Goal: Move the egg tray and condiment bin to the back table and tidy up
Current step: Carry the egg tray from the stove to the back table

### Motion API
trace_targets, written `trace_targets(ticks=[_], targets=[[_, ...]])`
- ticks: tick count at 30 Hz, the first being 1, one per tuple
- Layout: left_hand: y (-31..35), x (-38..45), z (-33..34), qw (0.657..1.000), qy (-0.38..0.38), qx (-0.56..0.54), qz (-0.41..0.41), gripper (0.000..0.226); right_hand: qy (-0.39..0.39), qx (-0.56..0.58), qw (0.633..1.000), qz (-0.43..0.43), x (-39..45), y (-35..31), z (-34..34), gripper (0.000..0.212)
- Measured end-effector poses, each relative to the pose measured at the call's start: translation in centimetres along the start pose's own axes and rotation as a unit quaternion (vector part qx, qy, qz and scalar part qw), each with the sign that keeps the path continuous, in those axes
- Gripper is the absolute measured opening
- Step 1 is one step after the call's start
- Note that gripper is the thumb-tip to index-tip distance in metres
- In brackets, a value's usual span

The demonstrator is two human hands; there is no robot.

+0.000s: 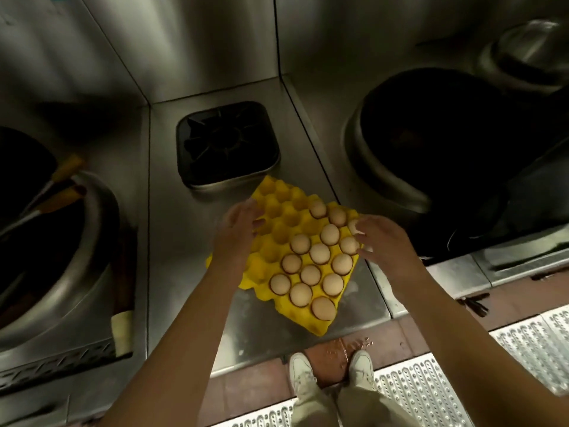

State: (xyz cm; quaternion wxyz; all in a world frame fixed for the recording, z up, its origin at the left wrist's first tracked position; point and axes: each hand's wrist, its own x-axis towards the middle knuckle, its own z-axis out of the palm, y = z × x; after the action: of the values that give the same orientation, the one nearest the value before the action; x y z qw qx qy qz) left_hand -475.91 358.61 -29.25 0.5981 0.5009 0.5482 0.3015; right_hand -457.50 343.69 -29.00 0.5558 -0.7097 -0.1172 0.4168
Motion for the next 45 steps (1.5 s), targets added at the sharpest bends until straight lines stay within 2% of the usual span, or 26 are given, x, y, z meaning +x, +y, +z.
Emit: trace_targets(ticks=[4, 7, 9, 11, 13, 17, 22, 26, 34, 37, 40, 45], targets=[[-1.9, 2.1, -0.9, 0.995, 0.007, 0.089, 0.035, 0.018, 0.026, -0.008, 0.999, 0.042, 1.1, 2.5, -0.3, 0.025], [-3.1, 3.5, -1.7, 0.988, 0.018, 0.143, 0.054, 0.019, 0.031, -0.033, 0.996, 0.073, 1.7, 4.5, -0.4, 0.002], [-3.8, 4.3, -1.6, 0.988, 0.008, 0.145, 0.050, 0.016, 0.036, -0.052, 0.994, 0.085, 2.0, 6.1, -0.4, 0.001], [-4.3, 4.9, -1.4, 0.987, -0.004, 0.153, 0.053, 0.014, 0.029, -0.084, 0.991, 0.104, 2.1, 7.2, -0.3, 0.024], [-4.8, 5.7, -1.2, 0.984, 0.000, 0.170, 0.061, 0.016, 0.037, -0.101, 0.987, 0.116, 2.3, 8.1, -0.3, 0.033], [-5.4, 7.4, -1.5, 0.976, 0.007, 0.209, 0.056, 0.032, 0.050, -0.089, 0.985, 0.138, 2.9, 9.5, -0.3, 0.026], [-6.3, 8.9, -2.3, 0.971, -0.011, 0.238, 0.031, 0.033, 0.038, -0.064, 0.987, 0.144, 3.6, 10.6, -0.3, 0.011], [-6.6, 9.6, -2.4, 0.966, 0.001, 0.256, 0.026, 0.052, 0.026, -0.051, 0.988, 0.146, 4.2, 10.9, -0.2, 0.009], [-6.8, 10.8, -2.3, 0.958, -0.029, 0.286, 0.009, 0.026, 0.012, -0.013, 0.990, 0.138, 4.6, 10.9, -0.3, 0.020], [-6.8, 10.9, -2.5, 0.955, -0.036, 0.295, 0.013, 0.032, 0.018, -0.003, 0.991, 0.130, 4.7, 11.1, -0.4, 0.022], [-6.9, 11.2, -2.8, 0.947, -0.034, 0.318, 0.009, 0.029, 0.018, 0.004, 0.991, 0.133, 4.9, 10.9, -0.5, 0.022], [-8.1, 10.9, -4.1, 0.946, -0.025, 0.323, -0.031, 0.030, 0.023, -0.028, 0.993, 0.109, 5.4, 10.1, -0.6, 0.028]])
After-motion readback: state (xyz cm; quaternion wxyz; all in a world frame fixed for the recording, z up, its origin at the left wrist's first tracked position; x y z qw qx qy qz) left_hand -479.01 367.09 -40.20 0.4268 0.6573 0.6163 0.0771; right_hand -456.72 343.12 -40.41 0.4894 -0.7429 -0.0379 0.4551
